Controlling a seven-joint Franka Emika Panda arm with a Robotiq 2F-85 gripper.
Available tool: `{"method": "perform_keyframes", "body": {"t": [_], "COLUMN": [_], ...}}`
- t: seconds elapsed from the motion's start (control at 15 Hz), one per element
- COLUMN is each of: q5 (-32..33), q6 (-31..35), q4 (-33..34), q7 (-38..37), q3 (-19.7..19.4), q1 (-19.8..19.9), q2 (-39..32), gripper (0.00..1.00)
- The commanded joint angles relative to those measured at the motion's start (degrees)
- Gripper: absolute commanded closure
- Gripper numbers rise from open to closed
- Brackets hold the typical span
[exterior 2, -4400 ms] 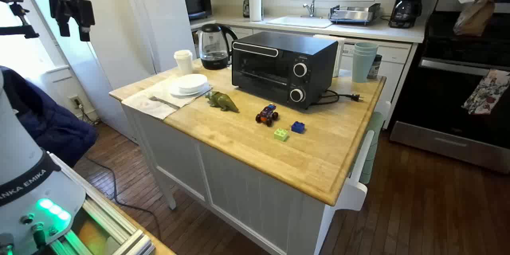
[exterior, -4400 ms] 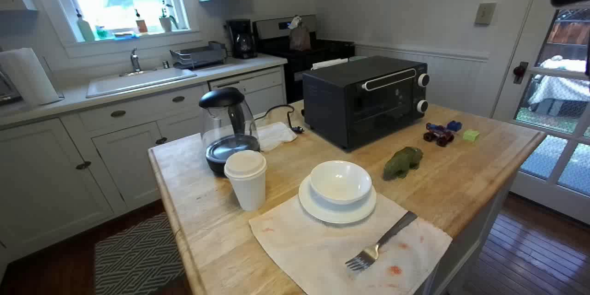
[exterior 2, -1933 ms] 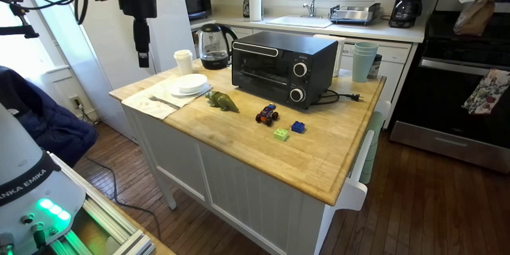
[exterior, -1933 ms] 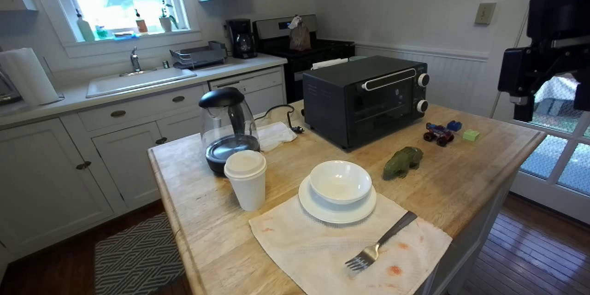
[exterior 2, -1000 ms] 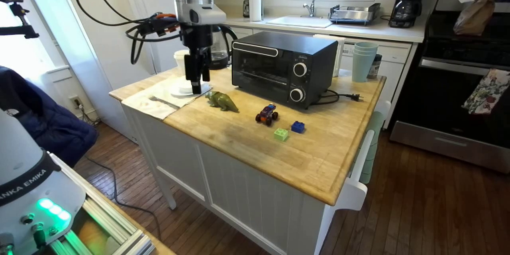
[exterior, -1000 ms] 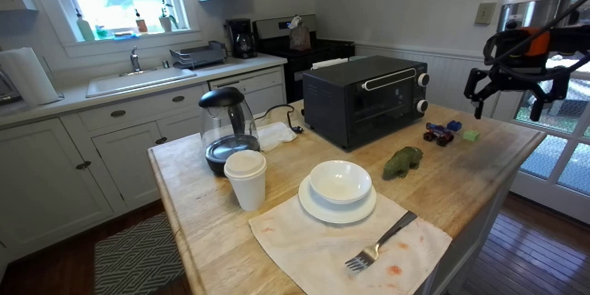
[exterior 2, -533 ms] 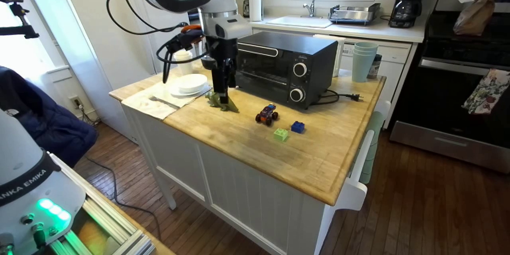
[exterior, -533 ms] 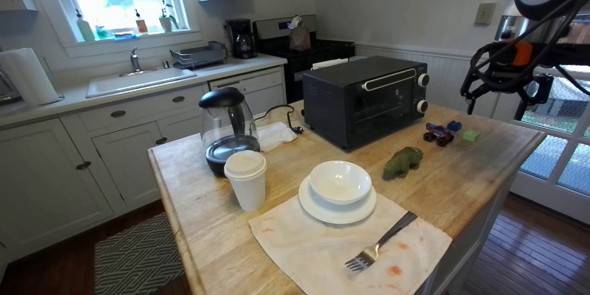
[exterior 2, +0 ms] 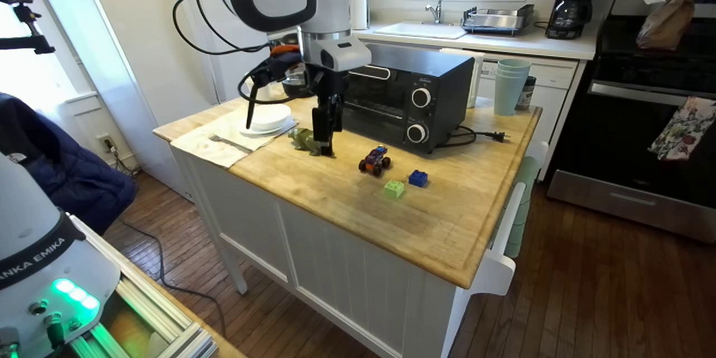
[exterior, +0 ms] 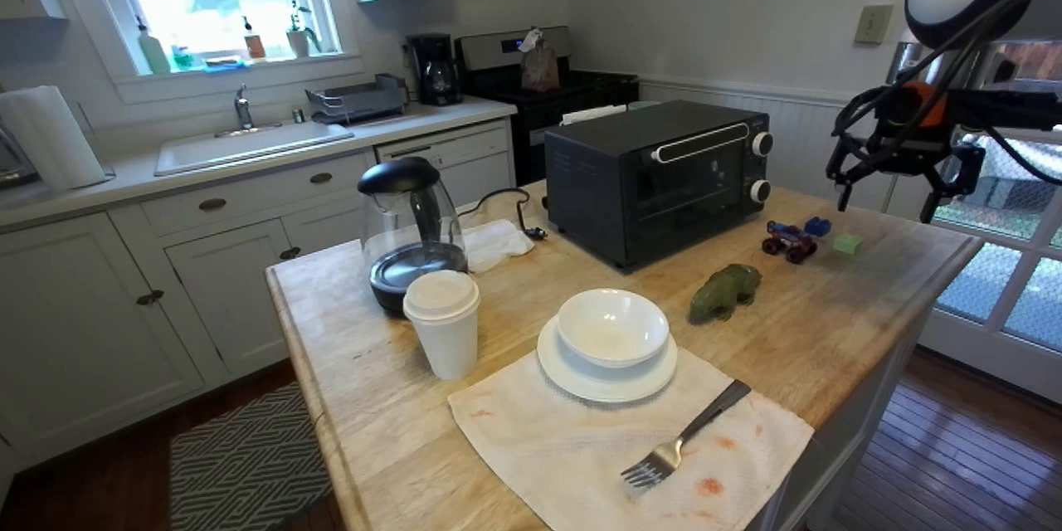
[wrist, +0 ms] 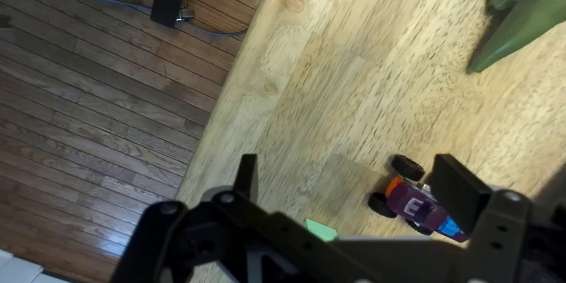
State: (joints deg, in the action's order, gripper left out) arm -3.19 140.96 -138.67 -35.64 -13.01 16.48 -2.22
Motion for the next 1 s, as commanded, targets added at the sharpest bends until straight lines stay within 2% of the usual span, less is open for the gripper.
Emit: {"method": "perform_keyframes", "body": {"t": [0.0, 0.93], "q5": [0.0, -10.6], "q6": [-0.1, 7.0], "q4": [0.1, 5.8], "q7": [0.0, 11.7], "q3": [-0.9, -3.7], "q1": [-0.9, 1.0], "q2": [0.0, -9.8], "gripper": [0.00, 0.00]}}
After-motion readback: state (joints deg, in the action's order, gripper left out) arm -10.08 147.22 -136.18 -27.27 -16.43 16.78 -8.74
